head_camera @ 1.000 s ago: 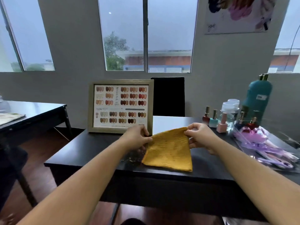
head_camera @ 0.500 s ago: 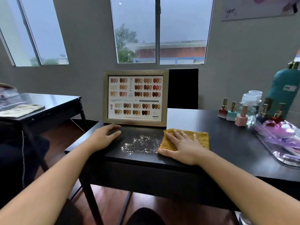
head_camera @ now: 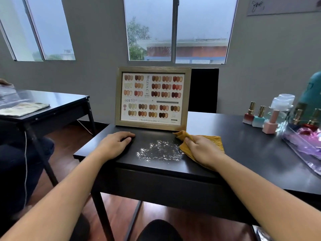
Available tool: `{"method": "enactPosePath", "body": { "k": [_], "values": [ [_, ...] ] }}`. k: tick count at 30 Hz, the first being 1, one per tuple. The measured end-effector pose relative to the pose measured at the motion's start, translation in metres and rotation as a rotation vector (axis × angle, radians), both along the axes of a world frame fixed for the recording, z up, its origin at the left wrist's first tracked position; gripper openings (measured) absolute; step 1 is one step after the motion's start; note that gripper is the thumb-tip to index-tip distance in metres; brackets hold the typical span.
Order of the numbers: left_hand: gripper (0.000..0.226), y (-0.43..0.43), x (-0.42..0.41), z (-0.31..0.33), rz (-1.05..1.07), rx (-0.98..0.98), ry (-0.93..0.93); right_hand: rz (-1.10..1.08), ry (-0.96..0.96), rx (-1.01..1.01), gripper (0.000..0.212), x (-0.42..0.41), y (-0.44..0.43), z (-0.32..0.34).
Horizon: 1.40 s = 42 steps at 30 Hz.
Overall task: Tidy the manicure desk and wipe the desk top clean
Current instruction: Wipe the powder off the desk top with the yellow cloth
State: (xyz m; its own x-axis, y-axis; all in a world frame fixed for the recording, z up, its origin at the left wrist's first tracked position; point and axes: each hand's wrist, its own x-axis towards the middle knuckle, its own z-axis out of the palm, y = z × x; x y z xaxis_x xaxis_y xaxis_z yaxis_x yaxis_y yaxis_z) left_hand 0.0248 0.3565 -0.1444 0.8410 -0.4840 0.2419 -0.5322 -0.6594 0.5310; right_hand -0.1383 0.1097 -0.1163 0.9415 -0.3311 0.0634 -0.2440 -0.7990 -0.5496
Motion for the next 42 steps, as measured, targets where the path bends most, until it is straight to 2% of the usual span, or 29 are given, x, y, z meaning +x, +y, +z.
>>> {"method": "enactPosePath", "body": {
  "k": [5, 9, 12, 18, 22, 25, 27, 29, 31, 37, 39, 42],
  "values": [
    [0.028, -0.001, -0.001, 0.001, 0.01, -0.012, 0.014, 0.162, 0.098, -0.132, 0.054, 0.017, 0.037, 0.001],
    [0.029, 0.0, -0.002, 0.002, 0.014, -0.005, 0.024, 0.278, 0.13, -0.065, 0.058, 0.012, 0.037, -0.004],
    [0.029, 0.001, -0.002, 0.001, 0.012, -0.003, 0.017, 0.252, 0.11, -0.035, 0.058, 0.007, 0.029, -0.006],
    [0.028, 0.001, -0.001, 0.001, 0.011, -0.009, -0.008, 0.155, 0.111, -0.139, 0.056, 0.029, 0.039, -0.004],
    [0.029, 0.0, 0.0, 0.0, 0.006, 0.012, -0.027, 0.216, 0.149, -0.191, 0.057, 0.049, 0.057, -0.003],
    [0.029, -0.001, 0.0, 0.001, 0.001, 0.018, -0.029, 0.299, 0.136, -0.103, 0.056, 0.052, 0.065, -0.002],
    [0.03, -0.001, -0.001, 0.001, -0.001, 0.019, -0.024, 0.329, 0.088, 0.023, 0.053, 0.048, 0.059, -0.004],
    [0.03, -0.001, -0.001, 0.001, 0.001, 0.019, -0.022, 0.326, 0.04, 0.177, 0.047, 0.042, 0.051, -0.005],
    [0.03, 0.0, -0.002, 0.002, -0.001, 0.026, -0.025, 0.286, 0.013, 0.232, 0.049, 0.039, 0.046, -0.006],
    [0.03, -0.001, -0.002, 0.001, 0.009, 0.044, -0.034, 0.348, 0.158, -0.255, 0.059, 0.05, 0.06, -0.01],
    [0.031, -0.001, -0.002, 0.001, 0.01, 0.051, -0.04, 0.376, 0.196, -0.326, 0.064, 0.054, 0.063, -0.009],
    [0.032, -0.001, -0.003, 0.002, 0.007, 0.065, -0.05, 0.45, 0.174, -0.3, 0.062, 0.053, 0.063, -0.008]
  ]
}}
